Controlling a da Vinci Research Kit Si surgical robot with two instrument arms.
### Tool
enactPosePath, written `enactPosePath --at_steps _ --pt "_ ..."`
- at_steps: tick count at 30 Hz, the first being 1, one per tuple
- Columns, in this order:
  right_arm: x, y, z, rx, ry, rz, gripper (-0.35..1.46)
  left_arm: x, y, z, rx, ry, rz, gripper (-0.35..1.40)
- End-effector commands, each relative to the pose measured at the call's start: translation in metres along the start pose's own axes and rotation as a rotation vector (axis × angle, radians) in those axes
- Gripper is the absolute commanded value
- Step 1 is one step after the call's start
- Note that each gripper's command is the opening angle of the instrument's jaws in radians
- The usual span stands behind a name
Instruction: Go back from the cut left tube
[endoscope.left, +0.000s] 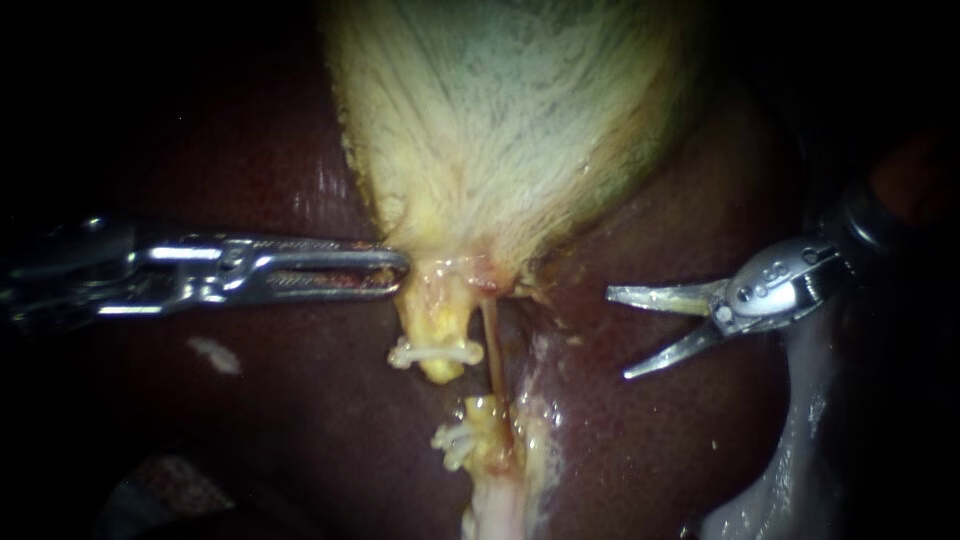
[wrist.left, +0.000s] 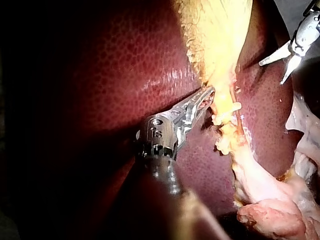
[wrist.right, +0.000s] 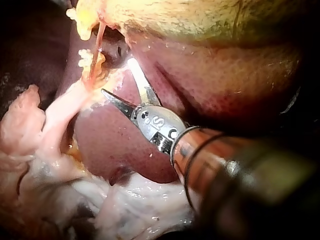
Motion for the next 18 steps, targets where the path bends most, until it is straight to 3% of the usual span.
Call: enactPosePath --at_steps 1,8,18 --pt "0.0000 0.0000 0.0001 -0.001 -0.001 0.000 1.43 0.0005 -0.0002 0.0006 0.004 0.003 0.005 -0.35" --pt "-0.0001 0.0000 0.0001 0.005 0.002 -0.001 1.43 0.0022 -0.0009 0.0031 0.024 0.020 0.011 -0.35" --pt "-0.0001 0.0000 0.0001 0.005 0.002 -0.001 1.43 0.0030 -0.0014 0.0042 0.035 0.028 0.005 -0.35"
